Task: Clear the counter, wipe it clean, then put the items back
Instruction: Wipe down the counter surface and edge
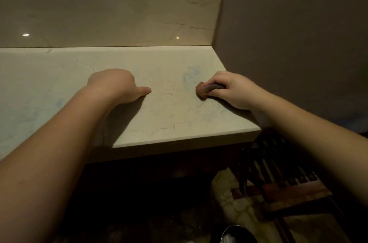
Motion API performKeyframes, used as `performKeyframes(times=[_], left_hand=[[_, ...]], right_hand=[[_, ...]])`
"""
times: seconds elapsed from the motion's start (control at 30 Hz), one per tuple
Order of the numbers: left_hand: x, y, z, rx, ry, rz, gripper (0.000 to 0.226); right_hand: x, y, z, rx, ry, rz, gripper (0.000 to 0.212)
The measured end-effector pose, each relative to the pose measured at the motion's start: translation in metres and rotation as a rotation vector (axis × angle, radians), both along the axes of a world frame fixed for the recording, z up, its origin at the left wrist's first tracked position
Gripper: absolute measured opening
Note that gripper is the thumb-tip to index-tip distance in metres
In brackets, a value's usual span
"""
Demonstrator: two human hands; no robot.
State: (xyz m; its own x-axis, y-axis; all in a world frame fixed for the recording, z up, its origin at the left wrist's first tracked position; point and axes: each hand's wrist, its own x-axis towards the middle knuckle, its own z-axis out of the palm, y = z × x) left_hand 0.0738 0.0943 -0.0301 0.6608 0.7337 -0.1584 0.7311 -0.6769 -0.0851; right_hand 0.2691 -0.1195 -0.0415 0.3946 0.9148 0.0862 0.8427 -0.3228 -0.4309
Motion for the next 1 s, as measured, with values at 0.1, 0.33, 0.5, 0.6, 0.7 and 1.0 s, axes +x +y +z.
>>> performKeyframes(times=[0.1, 0.33, 0.5, 0.6, 0.7, 1.0], left_hand=[[0.001, -0.001, 0.001, 0.009, 0.004, -0.024, 0.064], [-0.003, -0.01, 0.008, 0.017, 0.022, -0.061, 0.065], [-0.006, -0.014, 0.01, 0.027, 0.058, -0.074, 0.067], [-0.008, -0.016, 0.009, 0.027, 0.076, -0.084, 0.068], [-0.01, -0.016, 0.008, 0.026, 0.086, -0.096, 0.068], [-0.011, -0.015, 0.009, 0.042, 0.098, -0.137, 0.067]], right_hand=[[-0.03, -0.017, -0.001, 0.019, 0.003, 0.039, 0.02], [-0.073, -0.086, 0.017, -0.122, 0.302, -0.019, 0.018], [-0.058, -0.114, 0.04, 0.08, 0.554, -0.401, 0.015], [-0.057, -0.097, 0.033, 0.239, 0.64, -0.44, 0.025], [-0.069, -0.067, 0.031, 0.095, 0.652, -0.363, 0.029], [-0.079, -0.021, 0.019, 0.076, 0.133, -0.408, 0.019]])
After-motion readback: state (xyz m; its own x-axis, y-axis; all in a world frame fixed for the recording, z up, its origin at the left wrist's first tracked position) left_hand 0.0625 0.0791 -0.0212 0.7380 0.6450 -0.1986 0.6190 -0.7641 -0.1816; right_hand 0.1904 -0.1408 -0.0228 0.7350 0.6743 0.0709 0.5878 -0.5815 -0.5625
